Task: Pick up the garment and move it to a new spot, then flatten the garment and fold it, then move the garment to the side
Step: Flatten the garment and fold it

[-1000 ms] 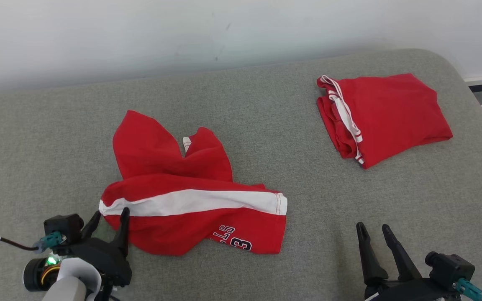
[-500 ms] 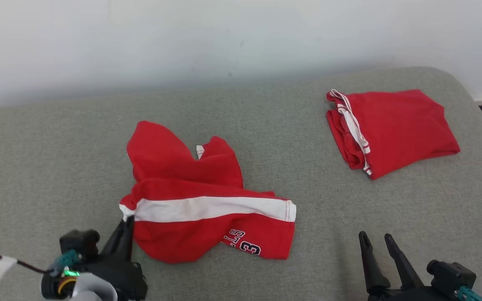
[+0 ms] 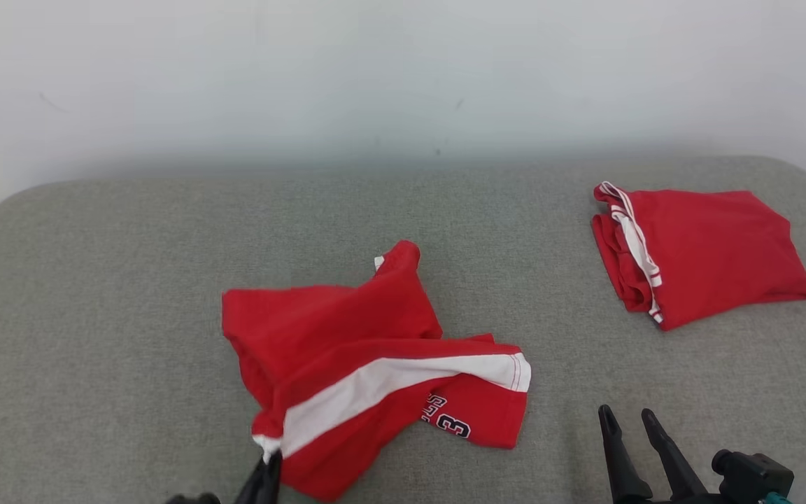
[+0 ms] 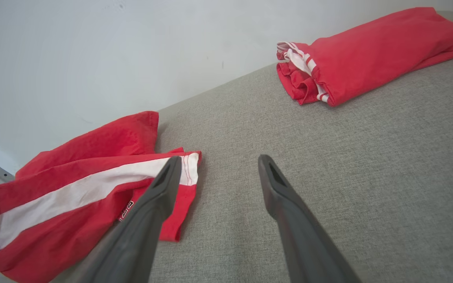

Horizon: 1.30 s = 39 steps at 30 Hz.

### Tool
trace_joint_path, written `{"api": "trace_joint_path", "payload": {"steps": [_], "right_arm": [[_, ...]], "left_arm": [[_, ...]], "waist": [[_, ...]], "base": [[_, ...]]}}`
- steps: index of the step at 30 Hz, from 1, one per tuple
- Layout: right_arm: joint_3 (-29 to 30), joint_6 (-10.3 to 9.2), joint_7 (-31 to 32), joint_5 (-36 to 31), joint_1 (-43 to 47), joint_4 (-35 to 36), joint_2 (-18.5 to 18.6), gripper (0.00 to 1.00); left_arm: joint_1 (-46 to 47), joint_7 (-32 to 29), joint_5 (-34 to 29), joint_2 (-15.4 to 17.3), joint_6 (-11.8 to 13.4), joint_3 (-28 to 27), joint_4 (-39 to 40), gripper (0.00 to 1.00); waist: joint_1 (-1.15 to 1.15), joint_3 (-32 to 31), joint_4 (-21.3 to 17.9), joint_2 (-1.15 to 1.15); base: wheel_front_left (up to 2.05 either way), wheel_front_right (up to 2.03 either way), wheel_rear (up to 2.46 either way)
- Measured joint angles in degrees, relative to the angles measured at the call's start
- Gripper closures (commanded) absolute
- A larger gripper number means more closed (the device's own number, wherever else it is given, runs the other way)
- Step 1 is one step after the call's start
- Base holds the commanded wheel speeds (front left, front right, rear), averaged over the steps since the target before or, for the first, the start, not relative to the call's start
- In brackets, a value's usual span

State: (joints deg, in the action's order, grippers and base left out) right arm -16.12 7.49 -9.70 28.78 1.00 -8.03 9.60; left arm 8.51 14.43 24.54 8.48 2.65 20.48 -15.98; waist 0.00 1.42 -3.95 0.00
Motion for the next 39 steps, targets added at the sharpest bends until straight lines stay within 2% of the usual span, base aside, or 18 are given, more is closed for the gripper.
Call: {"api": "trace_joint_path", "payload": {"steps": [5,6,7,8,9,15,25,29,33,39], "right_arm": [[0.1,0.00,0.3,0.0,0.3,0.1,0.0,0.00],[0.1,0.00,0.4,0.0,0.4,0.2,0.0,0.00],[0.2,0.00,0.4,0.0,0.5,0.2,0.0,0.00],[0.3,0.00,0.5,0.0,0.7,0.2,0.0,0.00],[0.4,0.00,0.5,0.0,0.8,0.2,0.0,0.00],[0.7,0.00,0.6,0.0,0.8,0.3,0.0,0.00],[0.4,0.00,1.6,-0.2,-1.1,-0.6,0.3,0.00],[-0.3,0.00,3.2,-0.2,-3.9,-3.6,1.0,0.00],[-1.4,0.00,4.3,-0.1,-6.6,-7.4,1.2,0.00],[-3.4,0.00,5.8,0.6,-10.8,-13.5,1.6,0.00]], "left_arm": [[-3.8,0.3,-1.4,-1.0,1.2,0.8,0.8,1.00],[-4.2,0.3,-1.4,-1.4,1.5,0.8,0.8,0.87],[-4.6,0.3,-1.4,-1.6,1.5,0.9,0.8,0.55],[-4.9,0.3,-1.5,-1.7,1.5,1.0,0.7,0.02],[-5.1,0.3,-1.5,-1.8,1.5,1.0,0.6,0.00],[-6.5,0.5,-1.6,-3.2,2.5,-0.8,3.2,0.00],[-8.3,0.6,-4.2,-4.3,3.6,-6.6,12.1,0.00],[-8.4,0.6,-5.9,-4.8,3.7,-8.6,15.2,0.00],[-8.7,0.6,-7.5,-5.2,4.8,-10.8,17.7,0.00],[-9.8,0.6,-8.6,-5.4,5.8,-13.1,18.9,0.00]], "waist": [[0.00,-0.6,0.7,0.00],[0.00,-0.6,0.7,0.00],[0.00,-0.7,0.8,0.00],[0.00,-0.7,0.9,0.00],[0.00,-0.6,0.9,0.00],[0.00,-0.5,1.4,0.00],[0.01,-0.2,2.3,0.00],[0.01,-0.4,2.7,0.00],[0.01,-0.7,3.6,0.00],[0.01,-0.9,5.4,0.00]], "base": [[0.00,0.00,0.00],[0.00,0.00,0.00],[0.00,0.00,0.00],[0.00,0.00,0.00],[0.00,0.00,0.00],[0.00,0.00,0.00],[0.00,0.00,0.00],[0.00,0.00,0.00],[0.00,0.00,0.00],[0.00,0.00,0.00]]}}
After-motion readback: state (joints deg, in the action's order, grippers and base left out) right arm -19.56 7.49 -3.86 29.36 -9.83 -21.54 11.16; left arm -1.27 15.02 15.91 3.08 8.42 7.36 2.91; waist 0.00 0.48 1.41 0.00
